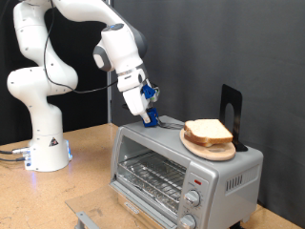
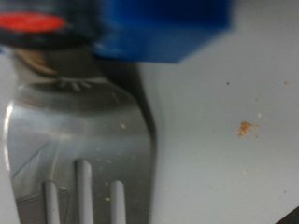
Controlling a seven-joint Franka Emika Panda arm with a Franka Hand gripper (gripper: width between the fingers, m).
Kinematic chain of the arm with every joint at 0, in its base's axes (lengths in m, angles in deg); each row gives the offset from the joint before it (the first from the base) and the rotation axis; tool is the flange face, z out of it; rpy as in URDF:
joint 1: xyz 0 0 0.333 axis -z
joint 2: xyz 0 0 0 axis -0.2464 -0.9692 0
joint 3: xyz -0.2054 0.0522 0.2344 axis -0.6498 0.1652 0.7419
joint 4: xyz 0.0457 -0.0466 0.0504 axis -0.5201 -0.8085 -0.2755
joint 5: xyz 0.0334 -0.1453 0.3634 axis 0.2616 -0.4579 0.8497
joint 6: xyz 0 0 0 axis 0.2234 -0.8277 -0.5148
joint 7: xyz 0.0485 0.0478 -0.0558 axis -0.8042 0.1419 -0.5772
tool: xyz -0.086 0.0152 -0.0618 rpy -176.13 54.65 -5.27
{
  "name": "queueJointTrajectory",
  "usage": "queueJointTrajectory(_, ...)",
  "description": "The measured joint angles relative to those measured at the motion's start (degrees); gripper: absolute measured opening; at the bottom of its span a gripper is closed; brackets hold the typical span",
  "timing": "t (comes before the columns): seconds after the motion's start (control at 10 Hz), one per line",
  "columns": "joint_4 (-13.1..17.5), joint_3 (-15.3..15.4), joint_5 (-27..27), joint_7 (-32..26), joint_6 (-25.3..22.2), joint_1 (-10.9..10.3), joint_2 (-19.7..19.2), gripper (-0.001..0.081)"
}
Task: Make a piece of toast with the oven
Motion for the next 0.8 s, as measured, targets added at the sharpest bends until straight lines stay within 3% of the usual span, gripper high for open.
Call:
queueJointTrajectory(0.1,0.0,0.0,0.1,0.0,0.0,0.0,0.0,0.0619)
queueJointTrajectory(0.2,0.0,0.0,0.2,0.0,0.0,0.0,0.0,0.0492)
queueJointTrajectory(0.5,0.0,-0.1,1.8,-0.1,0.1,0.0,0.3,0.0493)
queueJointTrajectory(0.8,0.3,-2.8,5.8,-2.6,-2.2,-1.2,4.1,0.0493)
